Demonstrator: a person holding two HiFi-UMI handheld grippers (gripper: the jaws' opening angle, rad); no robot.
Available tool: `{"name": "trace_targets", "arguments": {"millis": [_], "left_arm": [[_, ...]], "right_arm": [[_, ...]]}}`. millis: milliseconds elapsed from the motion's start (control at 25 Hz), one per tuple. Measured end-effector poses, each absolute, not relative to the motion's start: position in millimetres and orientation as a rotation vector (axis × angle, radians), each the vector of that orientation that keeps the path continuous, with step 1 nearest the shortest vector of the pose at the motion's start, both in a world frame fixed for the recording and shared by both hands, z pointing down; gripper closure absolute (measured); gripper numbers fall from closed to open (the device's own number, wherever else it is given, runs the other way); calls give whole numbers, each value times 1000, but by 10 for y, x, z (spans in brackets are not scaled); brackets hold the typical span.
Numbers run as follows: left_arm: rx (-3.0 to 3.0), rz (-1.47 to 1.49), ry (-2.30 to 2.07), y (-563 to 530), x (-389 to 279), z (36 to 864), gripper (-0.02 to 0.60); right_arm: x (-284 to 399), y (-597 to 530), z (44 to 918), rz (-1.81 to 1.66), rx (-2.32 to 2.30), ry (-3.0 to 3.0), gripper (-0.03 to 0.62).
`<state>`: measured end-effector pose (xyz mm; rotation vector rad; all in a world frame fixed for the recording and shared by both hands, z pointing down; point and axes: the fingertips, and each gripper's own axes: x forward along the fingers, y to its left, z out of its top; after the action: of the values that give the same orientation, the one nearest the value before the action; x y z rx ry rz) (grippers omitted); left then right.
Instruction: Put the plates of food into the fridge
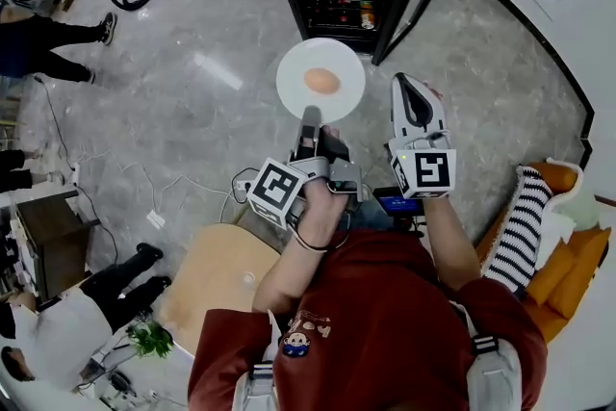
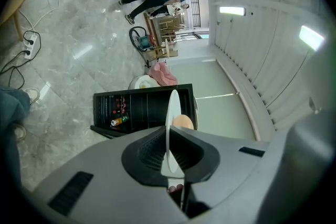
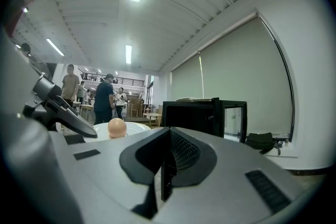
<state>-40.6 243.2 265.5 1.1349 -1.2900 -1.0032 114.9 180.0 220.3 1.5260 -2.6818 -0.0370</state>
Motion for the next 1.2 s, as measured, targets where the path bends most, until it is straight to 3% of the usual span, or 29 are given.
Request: {"name": "trace_targets", "arguments": {"millis": [1200], "left_arm": [[1197, -882, -1141, 1425, -1467, 2772, 566]], "right_arm": [[7, 1008, 2013, -151, 1676, -2519, 585]]}}
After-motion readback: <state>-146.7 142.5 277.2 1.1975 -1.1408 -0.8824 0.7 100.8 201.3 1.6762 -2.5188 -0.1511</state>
